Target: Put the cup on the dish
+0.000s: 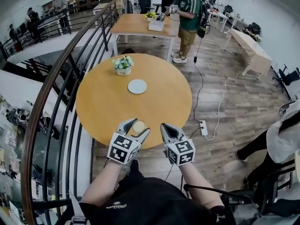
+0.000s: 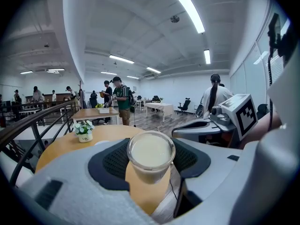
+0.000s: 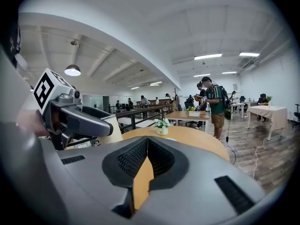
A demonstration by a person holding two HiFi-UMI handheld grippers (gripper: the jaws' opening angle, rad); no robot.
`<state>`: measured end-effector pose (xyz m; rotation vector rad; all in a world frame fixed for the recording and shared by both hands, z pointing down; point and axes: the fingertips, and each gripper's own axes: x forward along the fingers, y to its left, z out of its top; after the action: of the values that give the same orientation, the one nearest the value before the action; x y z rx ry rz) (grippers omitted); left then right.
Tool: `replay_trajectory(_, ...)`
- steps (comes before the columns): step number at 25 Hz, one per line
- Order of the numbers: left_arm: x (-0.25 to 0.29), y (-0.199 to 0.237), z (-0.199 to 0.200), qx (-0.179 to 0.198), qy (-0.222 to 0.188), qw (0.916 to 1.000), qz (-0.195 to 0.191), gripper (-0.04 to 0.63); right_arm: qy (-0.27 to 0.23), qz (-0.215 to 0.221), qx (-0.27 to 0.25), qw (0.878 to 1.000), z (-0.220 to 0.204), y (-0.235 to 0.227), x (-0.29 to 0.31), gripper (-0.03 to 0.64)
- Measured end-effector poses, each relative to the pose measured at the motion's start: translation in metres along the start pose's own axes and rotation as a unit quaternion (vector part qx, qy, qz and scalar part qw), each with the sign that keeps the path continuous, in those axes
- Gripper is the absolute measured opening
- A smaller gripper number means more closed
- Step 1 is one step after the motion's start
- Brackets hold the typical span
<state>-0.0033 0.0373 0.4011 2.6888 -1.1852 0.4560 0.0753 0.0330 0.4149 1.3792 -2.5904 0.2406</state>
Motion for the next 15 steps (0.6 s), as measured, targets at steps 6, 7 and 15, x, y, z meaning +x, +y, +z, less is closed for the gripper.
replay_trajectory(6, 0.028, 0.087, 0.011, -0.001, 0.000, 1.0000, -0.008, 0.273, 0.014, -0.017, -0.003, 1.000, 0.023, -0.014, 0.084, 0.003)
replay_trajectory(7, 0.032, 0.101, 0.014, -0.004, -0.002, 0.9999, -0.010, 0.273, 0.015, -0.021, -0.004, 1.000, 0.028, -0.016, 0.098, 0.004)
replay_trajectory(15, 0.064, 0.177, 0.023, -0.009, 0.001, 0.9995, -0.030, 0.273, 0.030, -0.042, -0.018, 0.998, 0.052, -0.031, 0.176, 0.003)
